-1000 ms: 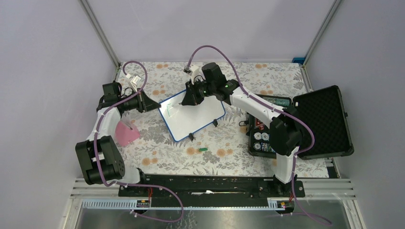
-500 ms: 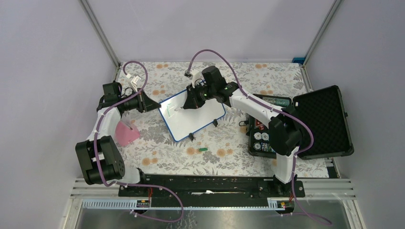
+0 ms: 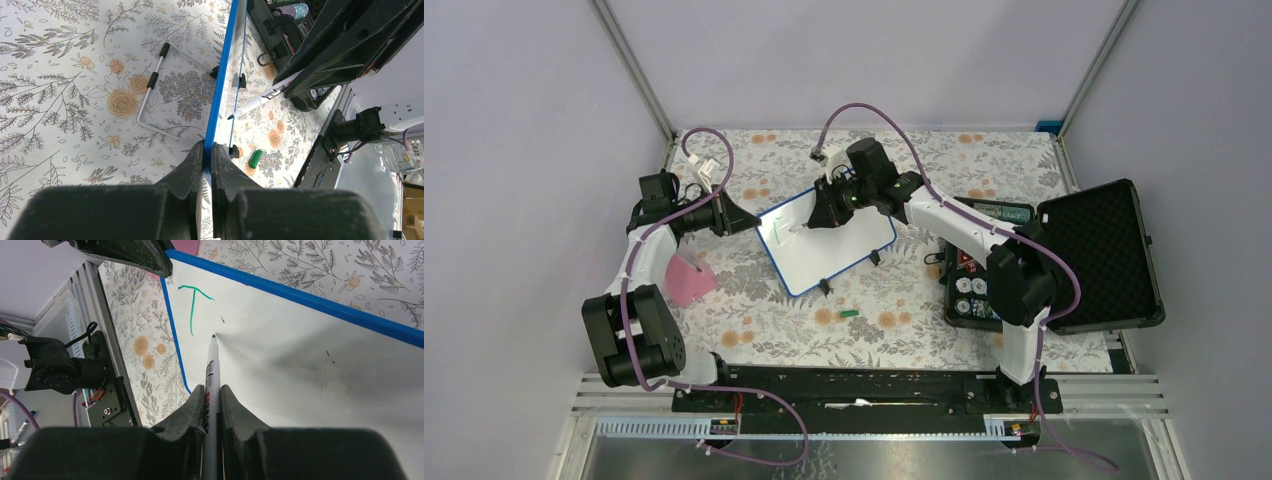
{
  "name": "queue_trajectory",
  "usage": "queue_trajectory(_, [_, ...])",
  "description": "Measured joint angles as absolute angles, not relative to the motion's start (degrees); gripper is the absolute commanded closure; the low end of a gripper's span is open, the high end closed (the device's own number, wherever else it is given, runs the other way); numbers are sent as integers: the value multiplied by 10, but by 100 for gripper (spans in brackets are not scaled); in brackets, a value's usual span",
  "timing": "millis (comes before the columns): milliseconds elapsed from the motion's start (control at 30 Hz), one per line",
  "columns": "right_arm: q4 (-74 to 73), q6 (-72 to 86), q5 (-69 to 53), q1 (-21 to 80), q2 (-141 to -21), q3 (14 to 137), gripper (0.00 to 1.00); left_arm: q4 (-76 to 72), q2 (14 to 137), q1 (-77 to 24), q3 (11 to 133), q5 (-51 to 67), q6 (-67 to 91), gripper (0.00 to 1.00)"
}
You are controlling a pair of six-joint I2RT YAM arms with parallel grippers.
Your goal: Write a sentence on the whiteboard
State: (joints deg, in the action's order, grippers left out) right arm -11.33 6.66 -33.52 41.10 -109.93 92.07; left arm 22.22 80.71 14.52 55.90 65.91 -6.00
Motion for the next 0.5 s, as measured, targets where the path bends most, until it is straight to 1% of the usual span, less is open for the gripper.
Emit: queue_trajectory(500, [-113, 67, -337, 418, -1115, 937, 100, 222, 807, 145, 559, 657, -61, 100])
